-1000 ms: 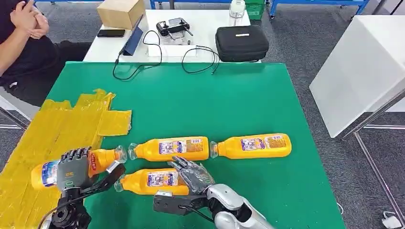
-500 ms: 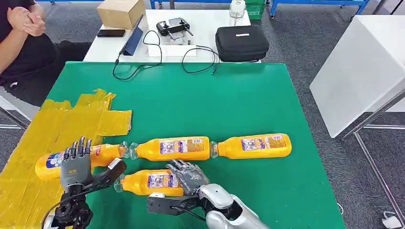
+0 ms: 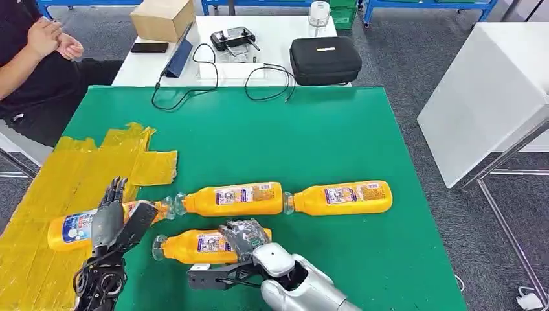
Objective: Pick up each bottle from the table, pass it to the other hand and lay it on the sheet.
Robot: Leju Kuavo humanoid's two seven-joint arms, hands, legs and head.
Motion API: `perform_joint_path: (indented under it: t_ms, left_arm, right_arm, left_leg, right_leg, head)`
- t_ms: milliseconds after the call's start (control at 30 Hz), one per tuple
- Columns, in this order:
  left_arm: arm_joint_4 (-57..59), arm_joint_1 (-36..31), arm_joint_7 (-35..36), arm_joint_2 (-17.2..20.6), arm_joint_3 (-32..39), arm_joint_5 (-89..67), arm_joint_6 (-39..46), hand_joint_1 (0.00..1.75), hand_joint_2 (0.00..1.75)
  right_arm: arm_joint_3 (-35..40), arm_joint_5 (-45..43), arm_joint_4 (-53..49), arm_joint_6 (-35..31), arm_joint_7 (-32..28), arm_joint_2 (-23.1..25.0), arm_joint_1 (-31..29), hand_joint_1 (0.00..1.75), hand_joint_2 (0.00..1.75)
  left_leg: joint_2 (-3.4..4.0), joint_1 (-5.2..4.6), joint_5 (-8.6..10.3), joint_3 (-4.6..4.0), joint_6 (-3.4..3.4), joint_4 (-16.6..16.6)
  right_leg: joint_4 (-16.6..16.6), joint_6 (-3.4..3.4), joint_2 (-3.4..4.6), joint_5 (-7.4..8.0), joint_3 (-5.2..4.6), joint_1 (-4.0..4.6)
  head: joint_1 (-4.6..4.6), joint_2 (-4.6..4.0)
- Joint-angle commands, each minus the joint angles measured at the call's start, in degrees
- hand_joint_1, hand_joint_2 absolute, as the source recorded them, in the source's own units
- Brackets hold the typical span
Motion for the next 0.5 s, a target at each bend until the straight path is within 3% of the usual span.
perform_joint_path:
  t_ms: [33,133,167,267,300,367,500]
  left_arm:
    - [-8.21,1.85,-3.27,-5.89,7.21,21.35,-8.11,0.00,0.00]
    - [-10.18,2.56,-5.72,-6.54,7.53,28.31,-10.51,0.00,0.00]
    - [-11.04,2.94,-6.13,-6.87,7.50,31.16,-11.75,0.00,0.00]
    - [-14.92,5.92,-6.19,-7.26,5.66,38.46,-15.51,0.00,0.00]
    - [-16.23,7.17,-6.28,-7.30,5.09,42.13,-18.17,0.00,1.75]
    - [-17.69,9.20,-5.13,-7.00,4.08,47.96,-22.73,0.00,1.75]
    - [-19.20,11.78,-4.33,-7.44,3.55,53.62,-27.27,0.00,1.75]
  right_arm:
    - [0.09,-2.45,4.26,-0.73,-0.05,-2.03,1.31,1.75,1.75]
    - [-3.08,-6.16,-0.62,-4.60,-1.85,-2.93,3.14,1.75,1.75]
    - [-4.68,-10.30,-3.05,-6.18,-5.31,-4.17,3.09,1.75,1.75]
    - [-9.74,-17.91,-17.18,-13.09,-11.06,-8.18,7.82,1.75,1.75]
    - [-10.83,-19.13,-22.22,-14.76,-12.35,-9.30,9.77,1.75,1.75]
    - [-12.25,-22.09,-29.20,-15.82,-14.52,-10.97,12.73,1.75,1.75]
    - [-14.32,-24.02,-35.75,-18.59,-17.22,-12.49,16.00,1.75,1.75]
  left_leg:
    - [-0.12,0.07,0.06,0.07,-0.01,-0.03]
    - [-0.15,0.11,0.05,0.11,-0.07,-0.10]
    - [-0.12,0.11,0.00,0.11,-0.07,-0.06]
    - [-0.19,0.09,-0.02,0.12,-0.04,0.01]
    - [-0.23,0.09,-0.04,0.07,-0.03,0.02]
    - [-0.17,0.07,-0.08,0.00,-0.02,0.04]
    - [-0.19,0.01,-0.11,-0.25,0.02,0.10]
  right_leg:
    - [-0.09,-0.04,-0.15,0.05,-0.02,0.07]
    - [-0.18,-0.08,-0.19,0.08,-0.25,0.10]
    - [-0.12,-0.07,-0.16,0.03,-0.26,0.10]
    - [-0.07,-0.04,-0.21,-0.02,-0.16,0.09]
    - [-0.08,-0.03,-0.26,-0.04,-0.18,0.09]
    - [-0.06,-0.02,-0.19,-0.05,0.20,0.08]
    - [-0.01,-0.14,-0.19,-0.04,0.01,0.05]
  head:
    - [0.00,0.00]
    - [0.00,0.00]
    - [-0.02,0.00]
    - [0.02,0.00]
    - [-0.02,0.00]
    - [0.00,0.00]
    - [-0.02,0.00]
